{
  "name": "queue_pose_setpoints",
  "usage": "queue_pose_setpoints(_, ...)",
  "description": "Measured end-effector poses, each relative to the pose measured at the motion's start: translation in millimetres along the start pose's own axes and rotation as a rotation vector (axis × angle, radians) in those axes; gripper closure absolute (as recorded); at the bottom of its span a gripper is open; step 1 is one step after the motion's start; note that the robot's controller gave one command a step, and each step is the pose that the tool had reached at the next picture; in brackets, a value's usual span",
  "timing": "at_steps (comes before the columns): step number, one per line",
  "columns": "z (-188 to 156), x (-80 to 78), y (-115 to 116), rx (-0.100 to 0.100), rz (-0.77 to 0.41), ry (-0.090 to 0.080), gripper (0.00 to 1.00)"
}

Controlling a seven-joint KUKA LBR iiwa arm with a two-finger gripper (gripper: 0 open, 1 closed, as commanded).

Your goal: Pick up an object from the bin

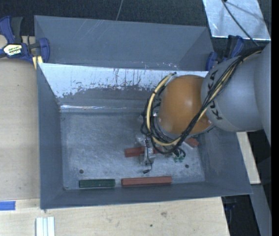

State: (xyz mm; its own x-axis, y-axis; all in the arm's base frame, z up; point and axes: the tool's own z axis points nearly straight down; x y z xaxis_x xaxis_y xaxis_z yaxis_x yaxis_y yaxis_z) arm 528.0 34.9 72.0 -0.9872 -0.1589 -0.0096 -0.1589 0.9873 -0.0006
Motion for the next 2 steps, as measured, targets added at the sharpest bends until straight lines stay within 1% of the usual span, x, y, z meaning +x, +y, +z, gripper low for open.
queue_pose_setpoints(1,0.0,0.0,0.0,0.0,0.001,0.0,1.0)
queue_pose_setpoints(2,-151.8,0.9,1.3,0.0,0.0,0.004,1.0)
